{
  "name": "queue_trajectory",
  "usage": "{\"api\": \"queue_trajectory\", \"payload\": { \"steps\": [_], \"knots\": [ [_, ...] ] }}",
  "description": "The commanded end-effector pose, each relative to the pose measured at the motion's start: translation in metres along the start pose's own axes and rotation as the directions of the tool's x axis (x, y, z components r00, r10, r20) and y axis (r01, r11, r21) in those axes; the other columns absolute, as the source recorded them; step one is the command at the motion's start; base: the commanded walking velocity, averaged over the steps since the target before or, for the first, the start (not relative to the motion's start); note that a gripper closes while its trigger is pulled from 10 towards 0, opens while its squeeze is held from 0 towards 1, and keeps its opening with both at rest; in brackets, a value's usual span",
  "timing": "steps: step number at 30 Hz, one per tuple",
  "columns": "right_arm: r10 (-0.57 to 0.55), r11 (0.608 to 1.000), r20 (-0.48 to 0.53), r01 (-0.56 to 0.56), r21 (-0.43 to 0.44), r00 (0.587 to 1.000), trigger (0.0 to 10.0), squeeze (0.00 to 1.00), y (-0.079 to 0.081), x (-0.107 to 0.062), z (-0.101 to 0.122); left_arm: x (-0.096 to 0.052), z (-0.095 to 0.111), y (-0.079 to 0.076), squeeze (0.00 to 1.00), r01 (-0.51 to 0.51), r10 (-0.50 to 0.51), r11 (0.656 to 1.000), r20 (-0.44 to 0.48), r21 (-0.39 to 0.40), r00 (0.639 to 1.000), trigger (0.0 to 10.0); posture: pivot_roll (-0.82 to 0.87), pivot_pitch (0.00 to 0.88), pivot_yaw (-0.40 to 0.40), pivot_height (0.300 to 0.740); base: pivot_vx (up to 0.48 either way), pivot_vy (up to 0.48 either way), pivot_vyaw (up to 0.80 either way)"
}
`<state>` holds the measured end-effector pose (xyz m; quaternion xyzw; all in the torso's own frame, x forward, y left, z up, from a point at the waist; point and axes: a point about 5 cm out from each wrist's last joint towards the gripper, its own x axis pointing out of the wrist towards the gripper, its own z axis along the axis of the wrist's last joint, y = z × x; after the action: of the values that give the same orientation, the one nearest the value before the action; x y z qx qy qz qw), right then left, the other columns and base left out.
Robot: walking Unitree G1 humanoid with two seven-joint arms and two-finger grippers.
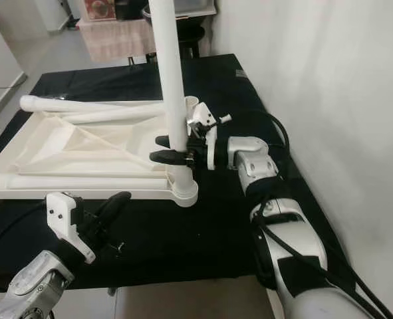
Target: Building children table
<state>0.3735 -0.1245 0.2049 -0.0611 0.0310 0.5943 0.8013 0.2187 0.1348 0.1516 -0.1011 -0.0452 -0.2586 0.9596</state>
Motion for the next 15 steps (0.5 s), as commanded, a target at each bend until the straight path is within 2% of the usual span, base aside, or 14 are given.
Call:
{"api": "queue_trajectory", "payload": {
  "steps": [1, 2, 3, 4, 5, 6, 7, 8, 10, 12, 14, 15],
  "knots": [
    [-0.054, 0.998, -0.093, 0.057, 0.023, 0.994, 0.0, 0.0, 0.005, 0.0, -0.022, -0.003, -0.004, 0.001, 0.0, -0.005, 0.005, 1.0, -0.024, -0.002, 1.0, 10.0, -0.06, 0.061, 0.03, 0.74, 0.0, 0.0, 0.0],
    [-0.054, 0.998, -0.093, 0.057, 0.023, 0.994, 0.0, 0.0, 0.005, 0.0, -0.022, -0.003, -0.004, 0.001, 0.0, -0.005, 0.005, 1.0, -0.024, -0.002, 1.0, 10.0, -0.06, 0.061, 0.03, 0.74, 0.0, 0.0, 0.0],
    [-0.429, 0.9, -0.051, 0.431, 0.065, 0.902, 0.0, 0.0, 0.002, 0.009, -0.032, -0.004, -0.003, 0.001, 0.0, -0.006, 0.006, 1.0, -0.023, -0.002, 1.0, 10.0, -0.06, 0.068, 0.023, 0.74, 0.0, 0.0, 0.0],
    [-0.57, 0.809, -0.058, 0.572, 0.139, 0.82, 0.0, 0.0, 0.03, 0.024, -0.047, -0.005, -0.002, 0.001, 0.0, -0.007, 0.007, 1.0, -0.022, -0.002, 1.0, 10.0, -0.08, 0.093, 0.051, 0.74, 0.0, 0.0, 0.0],
    [-0.662, 0.723, -0.071, 0.661, 0.199, 0.746, 0.0, 0.0, 0.052, 0.026, -0.053, -0.006, -0.002, 0.002, 0.0, -0.008, 0.008, 1.0, -0.022, -0.002, 1.0, 10.0, -0.08, 0.093, 0.051, 0.74, 0.0, 0.0, 0.0],
    [-0.654, 0.733, -0.076, 0.656, 0.181, 0.752, 0.0, 0.0, 0.069, 0.032, -0.054, -0.006, -0.002, 0.003, 0.0, -0.008, 0.008, 1.0, -0.023, -0.001, 1.0, 10.0, -0.1, 0.083, 0.066, 0.74, 0.0, 0.0, 0.0],
    [-0.654, 0.733, -0.076, 0.656, 0.181, 0.752, 0.0, 0.0, 0.069, 0.032, -0.054, -0.006, -0.002, 0.003, 0.0, -0.008, 0.008, 1.0, -0.023, -0.001, 1.0, 10.0, -0.1, 0.083, 0.066, 0.74, 0.0, 0.0, 0.0],
    [-0.598, 0.784, -0.072, 0.602, 0.151, 0.798, 0.0, 0.0, 0.079, 0.038, -0.053, -0.005, -0.002, 0.003, 0.0, -0.008, 0.008, 1.0, -0.024, -0.001, 1.0, 10.0, -0.1, 0.083, 0.066, 0.74, 0.0, 0.0, 0.0],
    [-0.584, 0.808, -0.06, 0.587, 0.058, 0.81, 0.0, 0.0, 0.068, 0.038, -0.049, -0.004, -0.002, 0.003, 0.0, 0.0, -0.001, 1.0, -0.023, -0.022, 1.0, 10.0, -0.09, 0.085, 0.062, 0.74, 0.0, 0.0, 0.0],
    [-0.584, 0.808, -0.06, 0.587, 0.058, 0.81, 0.0, 0.0, 0.068, 0.038, -0.049, -0.004, -0.002, 0.003, 0.0, 0.0, -0.001, 1.0, -0.023, -0.022, 1.0, 10.0, -0.09, 0.085, 0.062, 0.74, 0.0, 0.0, 0.0],
    [-0.596, 0.8, -0.047, 0.598, 0.053, 0.801, 0.3, 0.0, 0.058, 0.042, -0.044, -0.003, -0.001, 0.003, 0.0, -0.002, 0.002, 1.0, -0.017, -0.015, 1.0, 10.0, -0.09, 0.083, 0.05, 0.74, 0.0, 0.0, 0.0],
    [-0.596, 0.8, -0.047, 0.598, 0.053, 0.801, 0.3, 0.0, 0.058, 0.042, -0.044, -0.003, -0.001, 0.003, 0.0, -0.002, 0.002, 1.0, -0.017, -0.015, 1.0, 10.0, -0.09, 0.083, 0.05, 0.74, 0.0, 0.0, 0.0]
  ]
}}
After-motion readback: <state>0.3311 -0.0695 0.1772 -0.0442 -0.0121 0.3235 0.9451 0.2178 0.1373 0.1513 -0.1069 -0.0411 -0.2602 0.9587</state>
